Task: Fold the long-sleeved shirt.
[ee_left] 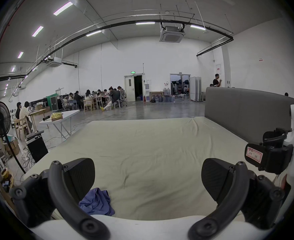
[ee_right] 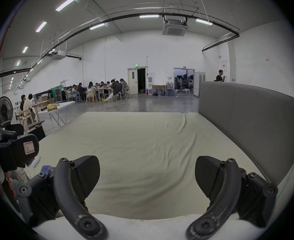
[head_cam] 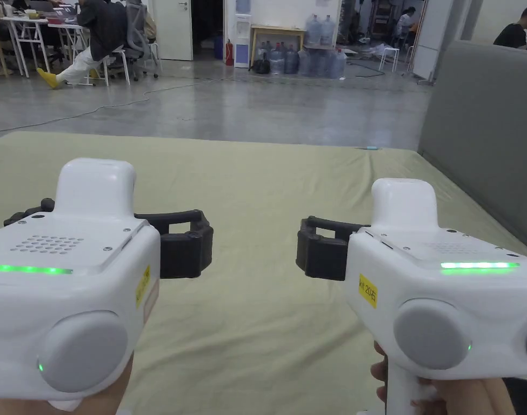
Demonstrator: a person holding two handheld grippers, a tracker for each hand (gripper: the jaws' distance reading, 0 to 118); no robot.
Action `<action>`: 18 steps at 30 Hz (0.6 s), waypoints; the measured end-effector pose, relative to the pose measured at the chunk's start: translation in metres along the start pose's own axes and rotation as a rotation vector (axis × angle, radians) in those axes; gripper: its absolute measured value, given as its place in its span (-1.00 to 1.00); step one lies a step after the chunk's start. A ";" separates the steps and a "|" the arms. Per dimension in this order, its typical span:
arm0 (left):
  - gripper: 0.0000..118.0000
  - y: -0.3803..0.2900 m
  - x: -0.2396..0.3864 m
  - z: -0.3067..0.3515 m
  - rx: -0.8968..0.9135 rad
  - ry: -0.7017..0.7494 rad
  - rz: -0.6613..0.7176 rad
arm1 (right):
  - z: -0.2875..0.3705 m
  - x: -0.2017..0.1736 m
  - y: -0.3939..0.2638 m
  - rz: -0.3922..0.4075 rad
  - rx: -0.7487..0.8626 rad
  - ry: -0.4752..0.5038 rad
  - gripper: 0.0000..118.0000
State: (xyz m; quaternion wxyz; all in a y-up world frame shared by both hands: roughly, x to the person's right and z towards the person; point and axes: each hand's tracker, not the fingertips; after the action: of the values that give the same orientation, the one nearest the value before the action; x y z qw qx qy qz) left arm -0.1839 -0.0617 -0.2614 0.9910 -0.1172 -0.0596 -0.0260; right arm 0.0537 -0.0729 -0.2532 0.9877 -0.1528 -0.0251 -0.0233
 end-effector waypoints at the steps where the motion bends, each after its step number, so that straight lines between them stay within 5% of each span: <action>1: 0.99 0.000 0.000 0.000 -0.001 -0.001 0.001 | 0.000 0.000 0.000 -0.002 0.002 0.003 0.86; 18: 0.99 0.000 -0.002 0.000 -0.005 -0.001 0.003 | 0.001 -0.001 0.000 0.012 0.003 -0.004 0.86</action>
State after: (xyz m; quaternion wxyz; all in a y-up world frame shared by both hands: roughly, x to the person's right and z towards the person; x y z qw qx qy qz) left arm -0.1854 -0.0613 -0.2616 0.9907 -0.1199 -0.0597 -0.0245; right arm 0.0526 -0.0721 -0.2524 0.9880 -0.1516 -0.0263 -0.0169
